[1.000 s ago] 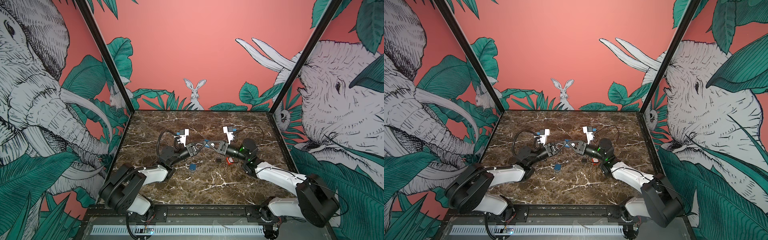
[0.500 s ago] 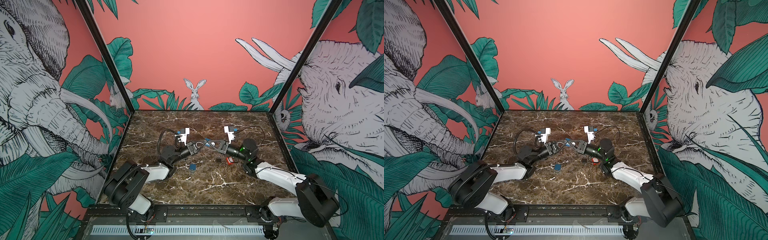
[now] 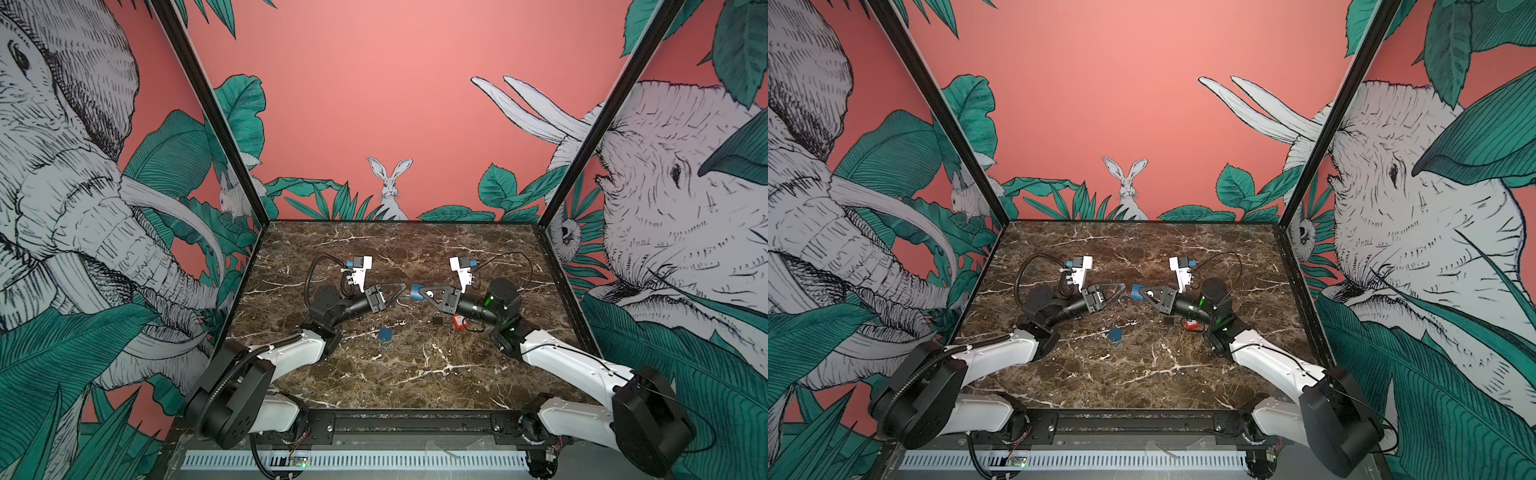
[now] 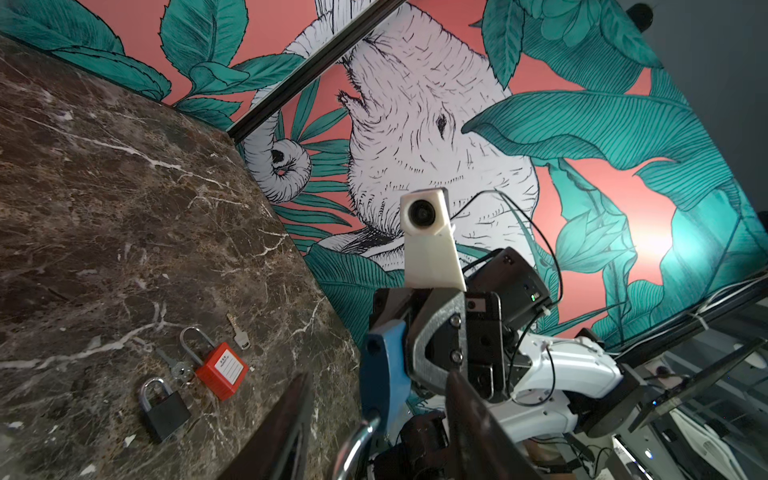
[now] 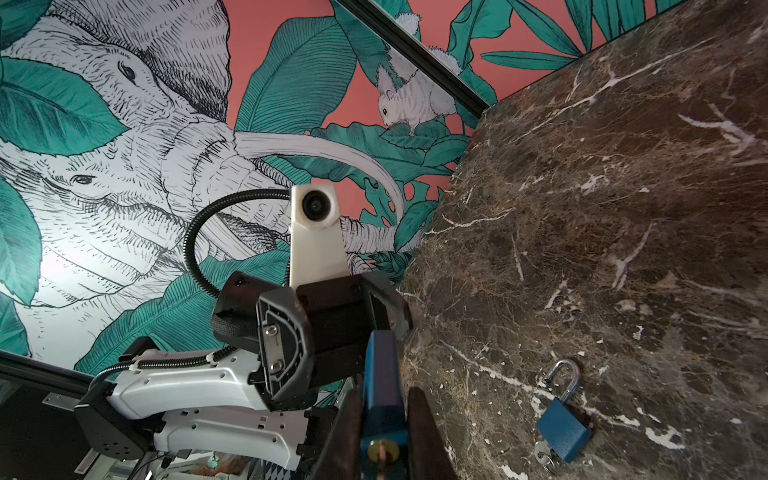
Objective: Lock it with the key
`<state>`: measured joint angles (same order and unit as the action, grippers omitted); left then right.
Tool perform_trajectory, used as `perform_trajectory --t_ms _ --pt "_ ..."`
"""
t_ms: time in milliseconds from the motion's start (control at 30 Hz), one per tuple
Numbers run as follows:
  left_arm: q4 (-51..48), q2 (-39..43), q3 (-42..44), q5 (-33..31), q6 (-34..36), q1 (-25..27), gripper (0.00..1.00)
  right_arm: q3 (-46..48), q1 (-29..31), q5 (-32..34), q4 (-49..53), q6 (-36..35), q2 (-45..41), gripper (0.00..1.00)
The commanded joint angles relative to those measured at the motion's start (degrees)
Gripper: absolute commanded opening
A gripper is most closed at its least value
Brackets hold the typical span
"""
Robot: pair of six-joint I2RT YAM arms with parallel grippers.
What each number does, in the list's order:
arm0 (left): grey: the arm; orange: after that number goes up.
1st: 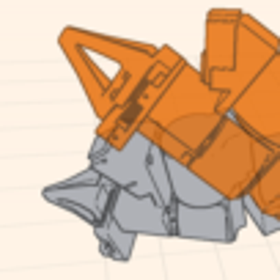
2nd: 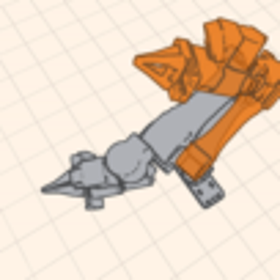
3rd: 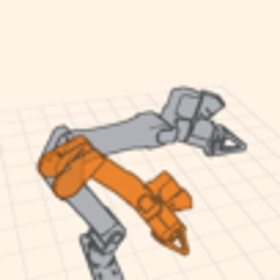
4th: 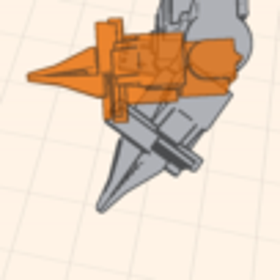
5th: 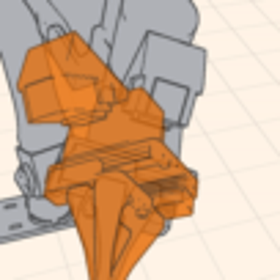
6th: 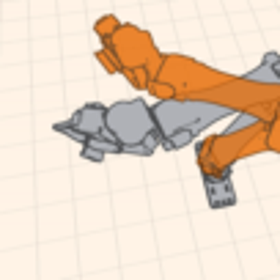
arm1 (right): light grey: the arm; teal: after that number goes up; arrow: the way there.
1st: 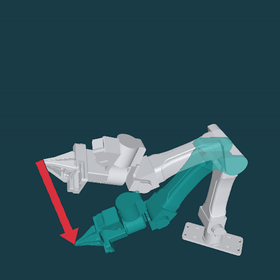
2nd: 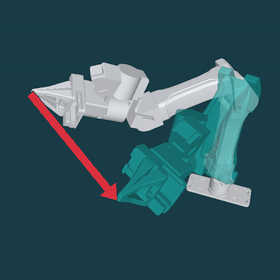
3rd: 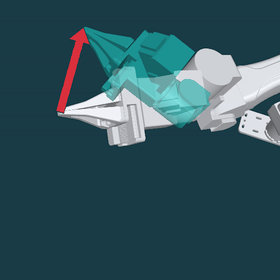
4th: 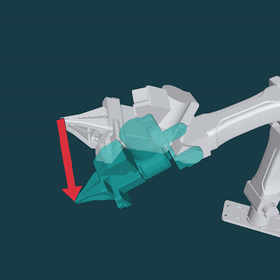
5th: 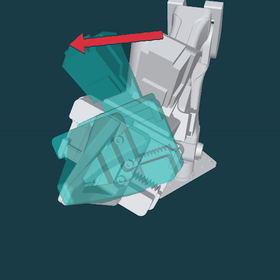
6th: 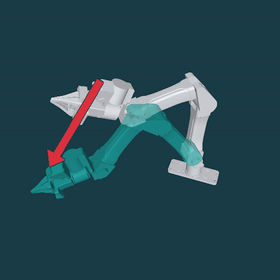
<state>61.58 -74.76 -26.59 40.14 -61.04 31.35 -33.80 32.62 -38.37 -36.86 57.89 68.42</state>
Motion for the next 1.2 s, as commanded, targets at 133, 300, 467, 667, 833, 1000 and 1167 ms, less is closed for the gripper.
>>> perform_trajectory --t_ms 133,300,467,667,833,1000,1167 --pt "-10.61 4.87 1.57 5.12 7.01 -0.05 0.47 -1.47 -0.41 -1.17 -2.38 -1.11 -0.84 0.0" --pt "-12.14 4.97 0.99 5.25 7.94 0.04 0.31 -1.59 -0.44 -1.71 -2.79 -0.94 -0.38 0.0" --pt "-11.42 3.47 -0.59 6.14 7.77 0.09 0.15 -1.51 -0.42 -2.06 -3.17 -0.75 -0.06 0.0" --pt "-10.3 2.34 -1.54 7.23 7.03 0.09 0.0 -1.4 -0.43 -2.23 -2.86 -1.11 0.32 0.0" --pt "-8.87 2.41 -1.34 7.22 6.34 0.2 0.0 -1.27 -0.44 -2.19 -2.59 -1.19 0.57 0.0" --pt "-5.94 3.49 0.35 4.81 4.91 0.2 0.0 -1.66 -0.95 -1.2 2.3 -3.97 -0.69 0.05" --pt "-2.76 3.2 0.93 4.55 2.93 0.17 0.0 -1.12 -2.89 -1.18 4.76 -5.1 -2.29 0.41"
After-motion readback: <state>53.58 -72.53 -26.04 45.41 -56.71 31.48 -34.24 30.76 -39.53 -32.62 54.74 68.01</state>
